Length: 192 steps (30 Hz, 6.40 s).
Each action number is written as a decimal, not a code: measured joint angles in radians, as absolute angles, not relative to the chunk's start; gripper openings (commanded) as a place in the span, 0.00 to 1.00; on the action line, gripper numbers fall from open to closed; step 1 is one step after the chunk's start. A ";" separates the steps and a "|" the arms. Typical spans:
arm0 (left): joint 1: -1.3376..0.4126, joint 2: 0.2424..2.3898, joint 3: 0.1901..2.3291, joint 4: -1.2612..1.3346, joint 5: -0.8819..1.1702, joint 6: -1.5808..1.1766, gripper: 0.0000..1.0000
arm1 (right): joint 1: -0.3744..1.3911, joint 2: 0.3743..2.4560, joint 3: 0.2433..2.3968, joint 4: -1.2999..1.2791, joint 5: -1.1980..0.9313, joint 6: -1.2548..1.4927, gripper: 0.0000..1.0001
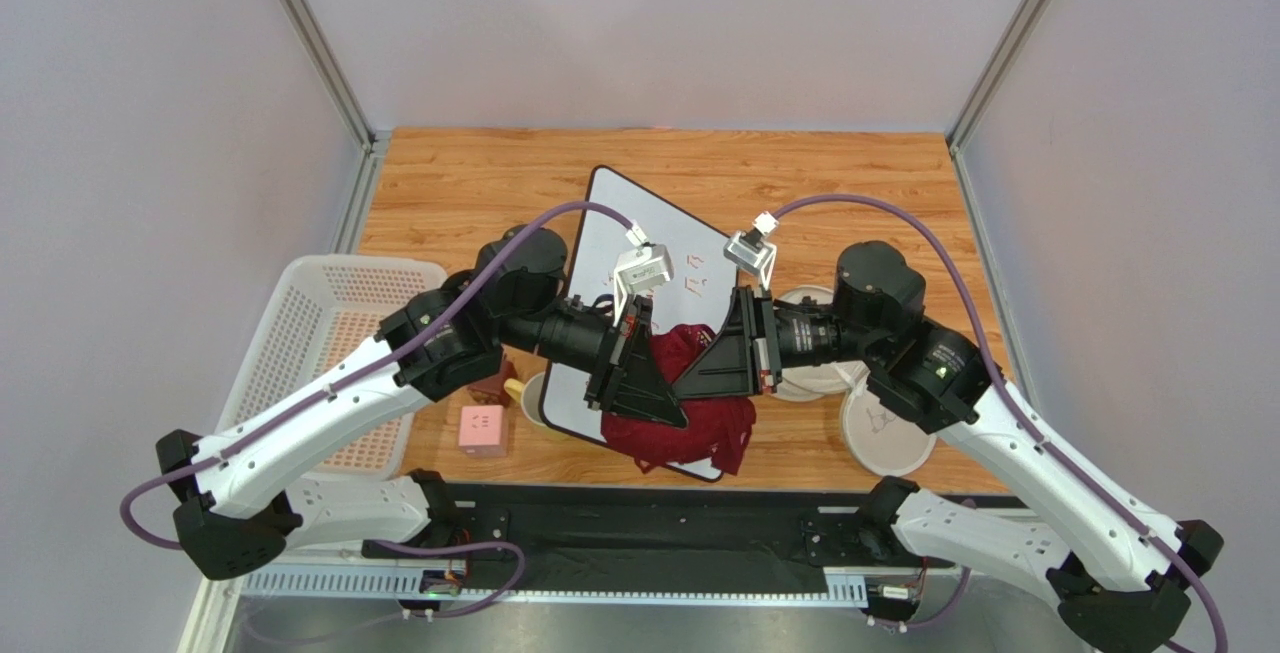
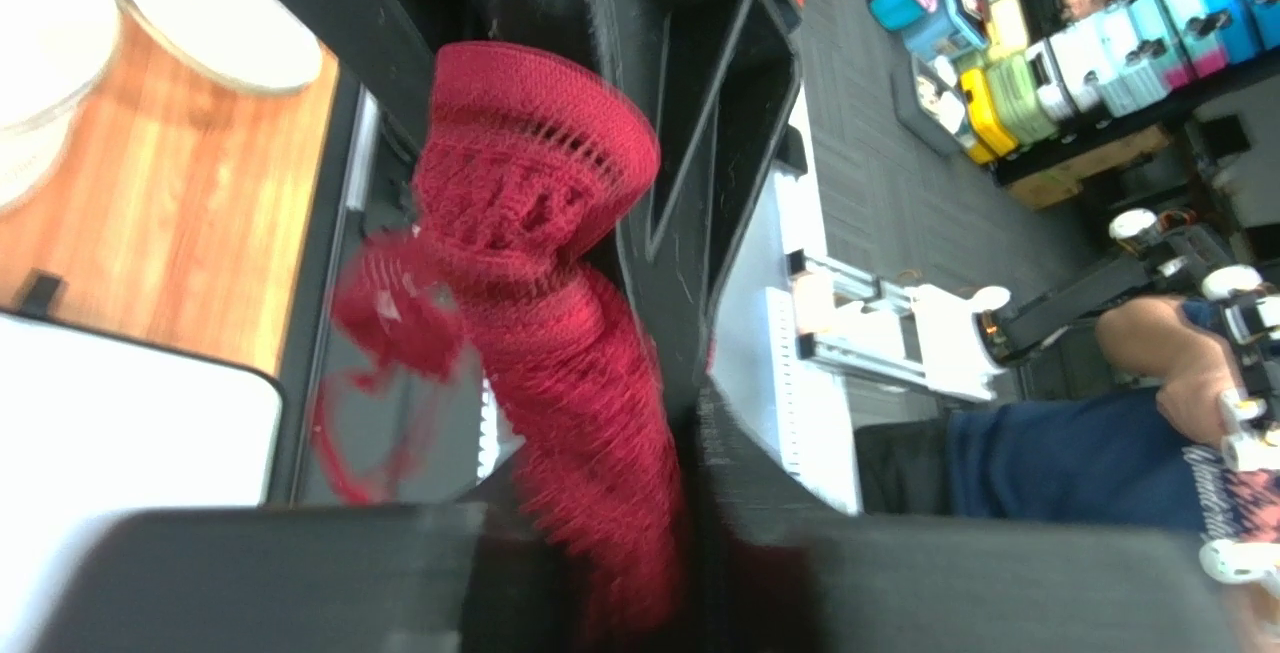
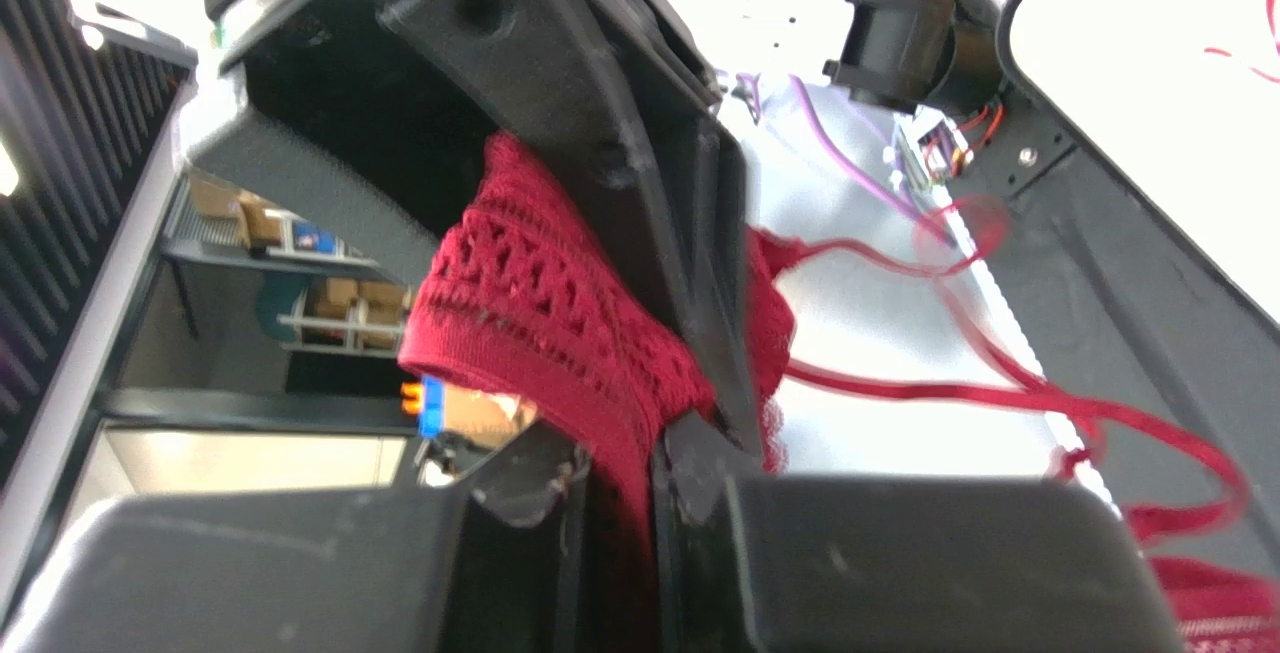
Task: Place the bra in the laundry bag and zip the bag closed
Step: Adjust the bra.
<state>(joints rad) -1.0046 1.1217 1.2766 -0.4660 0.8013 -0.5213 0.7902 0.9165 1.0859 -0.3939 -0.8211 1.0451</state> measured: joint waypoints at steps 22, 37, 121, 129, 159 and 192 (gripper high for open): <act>-0.957 1.029 1.291 -0.508 0.852 -0.564 0.00 | 0.747 0.706 1.176 -0.738 -0.627 0.424 1.00; -0.945 1.017 1.424 -0.424 0.844 -0.767 0.00 | 0.752 0.643 1.093 -0.561 -0.726 0.327 1.00; -0.942 1.210 1.407 -0.196 0.882 -0.828 0.66 | 0.828 0.745 0.913 -0.010 -0.463 0.962 0.00; -0.939 1.259 1.374 -0.002 0.928 -0.956 0.30 | 0.829 0.744 0.902 0.039 -0.459 0.992 0.01; -0.758 1.151 1.272 0.153 0.983 -1.115 0.00 | 0.844 0.593 1.016 -0.409 -0.402 0.634 1.00; -0.769 1.124 1.459 -0.551 0.746 -0.344 0.00 | 0.848 0.758 1.079 -0.554 -0.085 1.768 1.00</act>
